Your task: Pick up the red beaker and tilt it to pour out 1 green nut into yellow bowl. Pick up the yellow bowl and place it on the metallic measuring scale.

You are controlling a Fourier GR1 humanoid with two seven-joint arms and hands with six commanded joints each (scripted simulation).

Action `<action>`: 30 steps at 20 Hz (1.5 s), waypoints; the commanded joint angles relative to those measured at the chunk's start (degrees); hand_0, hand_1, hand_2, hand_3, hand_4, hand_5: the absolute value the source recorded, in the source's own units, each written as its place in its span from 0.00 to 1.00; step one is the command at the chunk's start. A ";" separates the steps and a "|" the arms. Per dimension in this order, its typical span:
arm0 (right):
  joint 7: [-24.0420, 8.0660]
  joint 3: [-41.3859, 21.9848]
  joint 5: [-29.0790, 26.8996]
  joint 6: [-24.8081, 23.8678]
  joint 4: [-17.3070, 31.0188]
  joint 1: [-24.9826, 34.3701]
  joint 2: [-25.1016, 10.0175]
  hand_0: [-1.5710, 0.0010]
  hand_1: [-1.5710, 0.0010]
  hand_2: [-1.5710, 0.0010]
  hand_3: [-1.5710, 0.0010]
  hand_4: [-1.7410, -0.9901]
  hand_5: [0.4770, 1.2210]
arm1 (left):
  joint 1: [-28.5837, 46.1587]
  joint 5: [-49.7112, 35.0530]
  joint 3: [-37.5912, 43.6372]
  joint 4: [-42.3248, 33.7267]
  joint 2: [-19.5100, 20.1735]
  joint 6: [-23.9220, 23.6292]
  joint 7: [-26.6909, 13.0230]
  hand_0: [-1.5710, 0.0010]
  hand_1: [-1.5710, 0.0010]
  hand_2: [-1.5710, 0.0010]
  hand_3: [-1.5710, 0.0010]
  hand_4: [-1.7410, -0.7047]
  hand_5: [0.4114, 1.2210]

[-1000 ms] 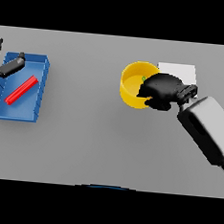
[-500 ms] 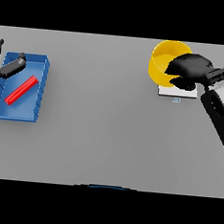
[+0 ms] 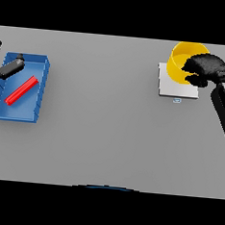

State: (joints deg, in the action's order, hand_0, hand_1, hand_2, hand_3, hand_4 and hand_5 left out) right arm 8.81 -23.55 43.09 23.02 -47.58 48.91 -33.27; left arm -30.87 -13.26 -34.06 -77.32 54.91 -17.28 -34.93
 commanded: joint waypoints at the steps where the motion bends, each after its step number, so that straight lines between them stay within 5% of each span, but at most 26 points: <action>1: 0.48 -0.13 0.20 -0.49 1.22 0.22 0.27 0.00 0.00 0.00 0.13 0.02 1.00 | 0.23 -0.06 0.12 -0.05 0.41 0.05 0.00 1.00 1.00 1.00 1.00 0.89 0.43; 11: 3.23 -0.19 1.65 -6.21 13.19 2.47 4.31 0.01 0.10 0.00 0.06 0.03 1.00 | -1.15 -0.45 -0.73 0.56 0.39 -0.01 0.00 1.00 1.00 1.00 1.00 0.90 0.40; 13: 2.69 -0.02 1.35 -5.47 13.95 2.95 4.88 0.02 0.10 0.00 0.26 0.02 1.00 | -1.54 -0.34 -1.14 1.09 -0.40 -0.20 -0.02 1.00 1.00 1.00 1.00 0.90 0.41; 14: 2.81 0.21 1.02 -4.86 14.17 3.07 4.87 0.02 0.08 0.05 0.35 0.11 1.00 | -2.23 -0.47 -1.37 1.81 -0.95 0.07 -0.02 1.00 1.00 1.00 1.00 0.90 0.41; 15: 1.99 0.43 0.74 -4.49 14.67 3.23 5.14 0.03 0.14 0.14 0.42 0.19 0.88 | -1.97 -0.52 -1.30 1.69 -0.62 0.08 -0.01 1.00 1.00 1.00 1.00 0.90 0.41; 18: 2.64 0.66 0.61 -4.26 16.22 3.47 5.52 0.50 0.56 0.48 0.55 0.36 0.61 | -1.68 -1.01 -1.14 1.73 -0.45 0.13 0.05 1.00 1.00 1.00 1.00 0.90 0.41; 21: 3.27 0.79 0.63 -3.41 17.67 4.57 5.50 0.75 0.77 0.67 0.62 0.44 0.46 | -2.30 -0.28 -1.57 2.64 -0.64 0.22 0.15 1.00 1.00 1.00 1.00 0.90 0.40; 25: 5.83 -0.19 1.65 -3.41 19.61 5.49 5.72 0.90 0.91 0.82 0.70 0.51 0.37 | -2.46 -0.52 -1.60 3.56 -1.68 0.15 0.25 1.00 1.00 1.00 1.00 0.90 0.40; 30: 6.33 -1.02 2.57 -2.75 20.99 6.41 6.08 0.97 0.97 0.93 0.78 0.58 0.34 | -2.50 -0.85 -1.14 3.31 -1.20 0.07 0.95 1.00 1.00 1.00 1.00 0.89 0.40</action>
